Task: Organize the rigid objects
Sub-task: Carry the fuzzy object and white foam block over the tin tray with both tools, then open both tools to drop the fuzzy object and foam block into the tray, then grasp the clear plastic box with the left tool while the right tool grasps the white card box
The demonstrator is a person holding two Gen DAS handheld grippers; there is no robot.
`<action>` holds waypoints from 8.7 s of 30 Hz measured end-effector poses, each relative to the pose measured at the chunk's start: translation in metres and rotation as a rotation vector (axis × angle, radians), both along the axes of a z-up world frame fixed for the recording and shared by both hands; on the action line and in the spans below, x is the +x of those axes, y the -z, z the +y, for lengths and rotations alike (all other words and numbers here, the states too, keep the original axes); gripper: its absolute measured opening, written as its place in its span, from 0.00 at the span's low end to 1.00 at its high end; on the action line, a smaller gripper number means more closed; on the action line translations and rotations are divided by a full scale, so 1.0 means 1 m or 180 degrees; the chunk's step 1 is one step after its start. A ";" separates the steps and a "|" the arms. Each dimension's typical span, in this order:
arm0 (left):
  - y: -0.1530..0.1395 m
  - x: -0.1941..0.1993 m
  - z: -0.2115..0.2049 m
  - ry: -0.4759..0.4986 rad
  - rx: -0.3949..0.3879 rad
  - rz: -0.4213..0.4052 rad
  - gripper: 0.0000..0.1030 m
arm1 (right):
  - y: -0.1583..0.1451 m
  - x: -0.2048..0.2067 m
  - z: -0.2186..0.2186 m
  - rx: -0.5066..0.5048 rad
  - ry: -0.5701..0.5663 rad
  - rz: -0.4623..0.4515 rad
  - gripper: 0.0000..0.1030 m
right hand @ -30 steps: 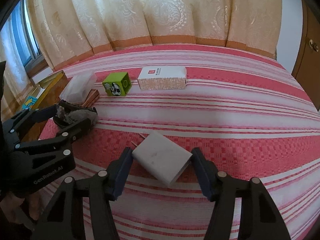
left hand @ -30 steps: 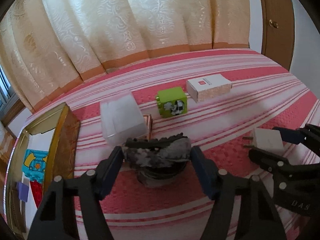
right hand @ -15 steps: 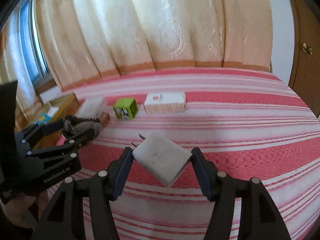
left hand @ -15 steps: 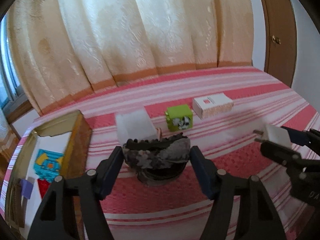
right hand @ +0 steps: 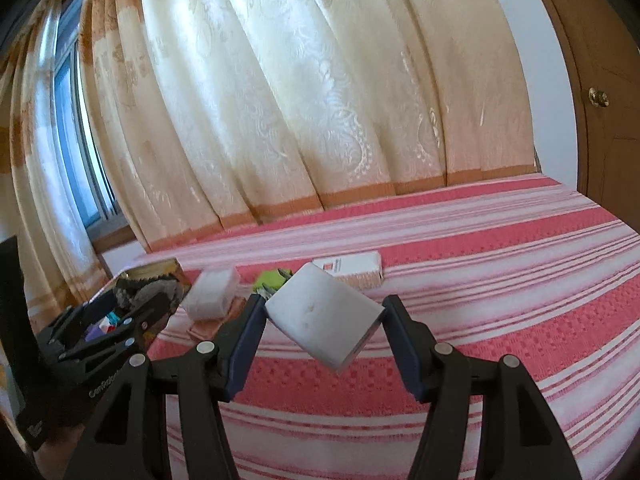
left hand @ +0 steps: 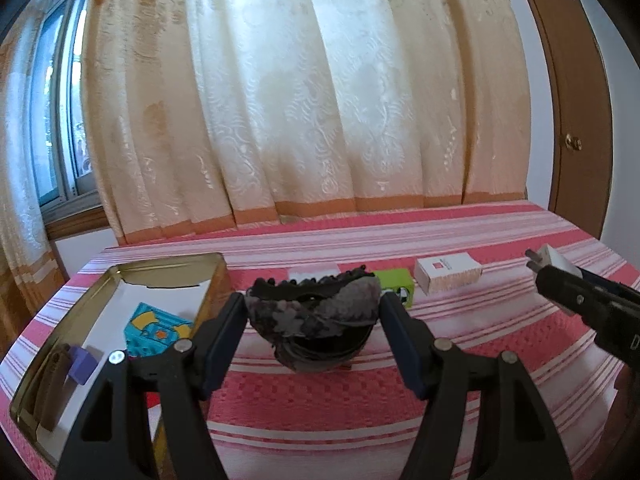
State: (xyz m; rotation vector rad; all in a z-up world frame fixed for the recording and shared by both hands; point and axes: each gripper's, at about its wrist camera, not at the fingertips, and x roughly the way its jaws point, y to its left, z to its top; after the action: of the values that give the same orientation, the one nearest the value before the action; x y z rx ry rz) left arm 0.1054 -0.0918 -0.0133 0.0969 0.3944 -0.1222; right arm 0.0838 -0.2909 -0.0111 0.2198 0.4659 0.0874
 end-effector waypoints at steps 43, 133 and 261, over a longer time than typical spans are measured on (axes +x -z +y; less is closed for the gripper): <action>-0.004 -0.024 0.058 -0.0375 -0.0311 -0.0272 0.67 | -0.010 -0.009 0.042 -0.0237 -0.0086 -0.0519 0.61; -0.002 -0.032 0.151 -0.0971 -0.0421 -0.0397 0.67 | -0.001 -0.008 0.169 -0.0596 -0.0830 -0.0657 0.61; 0.007 0.054 0.014 -0.0237 -0.0003 0.0708 0.98 | 0.039 0.056 0.005 -0.0016 -0.0187 0.0504 0.73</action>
State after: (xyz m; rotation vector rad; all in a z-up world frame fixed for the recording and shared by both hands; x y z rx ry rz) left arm 0.1592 -0.0778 -0.0200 0.0677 0.6191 -0.0598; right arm 0.1401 -0.2861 -0.0502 0.2089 0.6303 0.1268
